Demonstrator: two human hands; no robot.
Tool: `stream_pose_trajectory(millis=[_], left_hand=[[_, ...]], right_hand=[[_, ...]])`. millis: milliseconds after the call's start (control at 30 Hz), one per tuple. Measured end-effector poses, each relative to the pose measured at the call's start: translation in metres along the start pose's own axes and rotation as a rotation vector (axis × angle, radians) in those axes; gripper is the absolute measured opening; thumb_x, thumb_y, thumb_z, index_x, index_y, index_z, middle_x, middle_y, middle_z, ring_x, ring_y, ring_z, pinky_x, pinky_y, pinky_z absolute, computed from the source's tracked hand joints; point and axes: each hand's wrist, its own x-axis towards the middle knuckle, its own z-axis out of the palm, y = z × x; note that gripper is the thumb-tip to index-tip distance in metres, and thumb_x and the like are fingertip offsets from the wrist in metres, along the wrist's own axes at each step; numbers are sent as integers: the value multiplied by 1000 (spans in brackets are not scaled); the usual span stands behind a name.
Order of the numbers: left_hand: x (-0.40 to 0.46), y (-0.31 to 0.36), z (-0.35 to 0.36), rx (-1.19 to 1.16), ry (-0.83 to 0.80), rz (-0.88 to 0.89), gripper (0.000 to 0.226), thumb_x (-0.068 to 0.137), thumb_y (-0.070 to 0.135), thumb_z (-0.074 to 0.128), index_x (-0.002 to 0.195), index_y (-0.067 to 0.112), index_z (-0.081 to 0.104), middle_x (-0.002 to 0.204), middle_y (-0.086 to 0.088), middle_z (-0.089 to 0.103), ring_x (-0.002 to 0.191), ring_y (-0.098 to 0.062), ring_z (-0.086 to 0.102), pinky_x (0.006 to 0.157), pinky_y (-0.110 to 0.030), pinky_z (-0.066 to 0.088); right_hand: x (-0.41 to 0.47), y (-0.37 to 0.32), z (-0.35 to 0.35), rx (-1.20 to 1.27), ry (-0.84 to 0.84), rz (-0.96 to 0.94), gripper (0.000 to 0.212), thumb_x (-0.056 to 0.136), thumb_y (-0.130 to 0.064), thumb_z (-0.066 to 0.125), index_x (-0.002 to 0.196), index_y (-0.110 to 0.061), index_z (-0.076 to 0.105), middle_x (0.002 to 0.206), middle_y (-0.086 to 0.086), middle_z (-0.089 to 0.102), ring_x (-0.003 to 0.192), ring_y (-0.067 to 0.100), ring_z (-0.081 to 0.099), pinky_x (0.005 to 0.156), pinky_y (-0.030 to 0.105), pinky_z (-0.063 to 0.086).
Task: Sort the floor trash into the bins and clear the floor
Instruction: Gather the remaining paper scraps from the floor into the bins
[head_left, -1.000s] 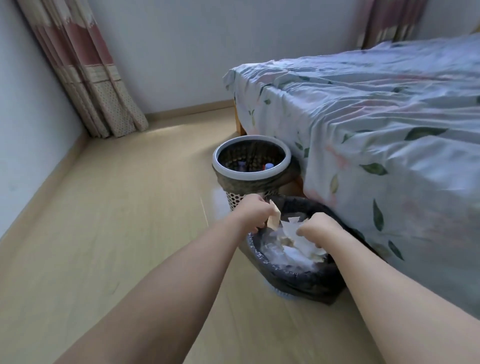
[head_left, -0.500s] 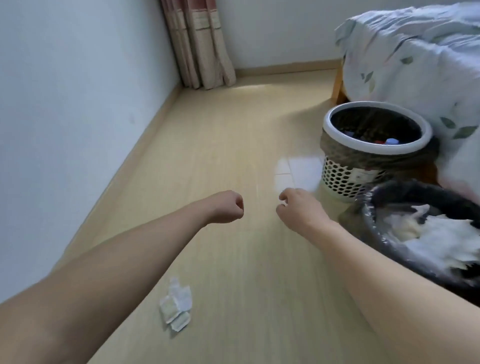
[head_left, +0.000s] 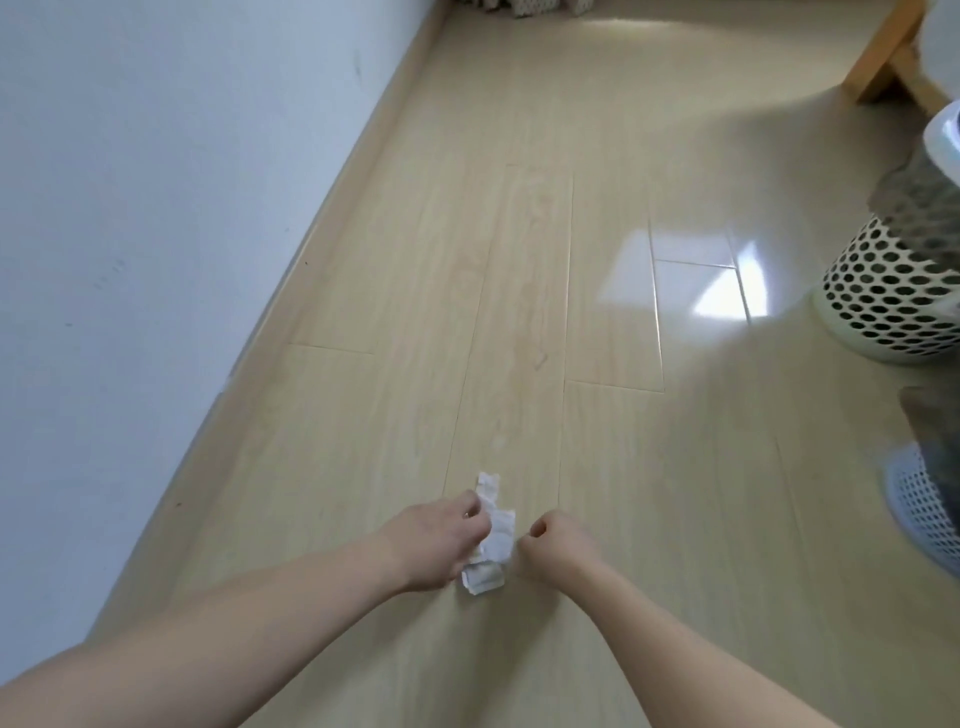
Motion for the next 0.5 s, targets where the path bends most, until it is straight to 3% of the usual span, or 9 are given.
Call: stream_pose_trajectory(millis=[300, 500], left_hand=[[-2, -14, 15, -106, 157, 72, 14, 95, 22, 50, 102, 11, 55, 120, -6, 48, 97, -27, 55, 76, -41, 49], [-15, -33, -2, -199, 171, -90, 17, 96, 27, 48, 102, 14, 57, 119, 1, 49, 99, -21, 57, 78, -34, 46]], right_hand=[[8, -22, 27, -35, 124, 18, 11, 87, -26, 51, 86, -17, 56, 97, 4, 65, 88, 23, 61, 65, 28, 41], [6, -15, 16, 114, 98, -26, 8, 83, -13, 47, 77, -18, 49, 76, -2, 54, 66, 13, 48, 56, 26, 36]])
